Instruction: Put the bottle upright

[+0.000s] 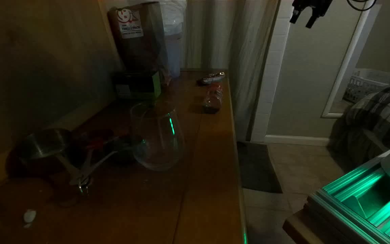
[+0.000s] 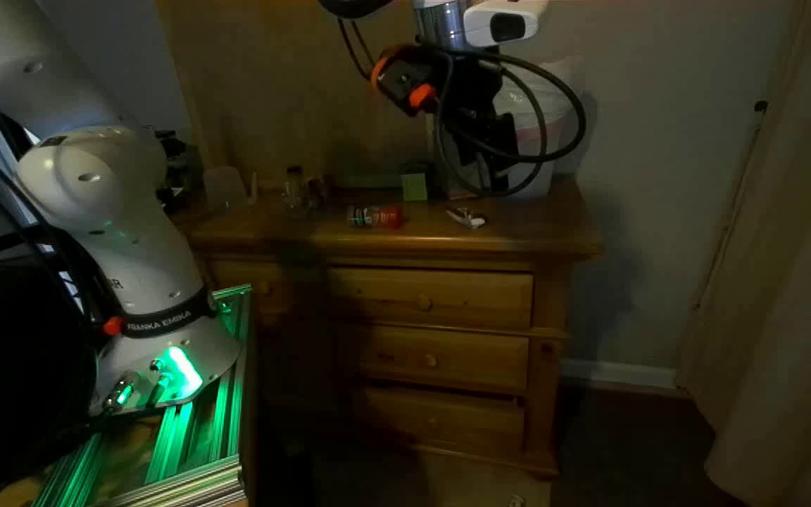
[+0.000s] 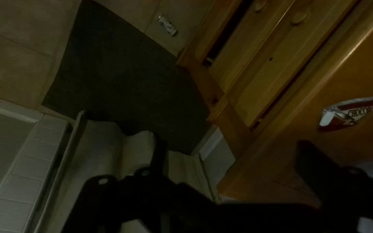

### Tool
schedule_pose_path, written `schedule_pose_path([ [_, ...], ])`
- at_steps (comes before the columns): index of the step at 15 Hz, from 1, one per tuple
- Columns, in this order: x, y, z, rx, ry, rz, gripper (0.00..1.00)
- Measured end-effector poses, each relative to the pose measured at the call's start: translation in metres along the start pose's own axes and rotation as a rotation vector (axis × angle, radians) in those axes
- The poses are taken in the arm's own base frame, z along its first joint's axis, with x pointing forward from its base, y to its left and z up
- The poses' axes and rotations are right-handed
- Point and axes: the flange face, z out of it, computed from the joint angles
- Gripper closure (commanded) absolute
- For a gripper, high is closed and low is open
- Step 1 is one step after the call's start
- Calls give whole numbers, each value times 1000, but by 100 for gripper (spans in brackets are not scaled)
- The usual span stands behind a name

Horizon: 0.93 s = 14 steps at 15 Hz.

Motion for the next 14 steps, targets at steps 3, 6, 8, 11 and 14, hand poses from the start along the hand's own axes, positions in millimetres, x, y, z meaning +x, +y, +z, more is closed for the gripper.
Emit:
schedule_pose_path([
  [3,0,0,0,0,0,0,0],
  [6,0,0,0,0,0,0,0],
  [8,0,-2,1,-1,-11,-4,0],
  [11,5,-25,23,11,-103,-44,0],
  [14,22,-67,54,16,-203,-64,0],
])
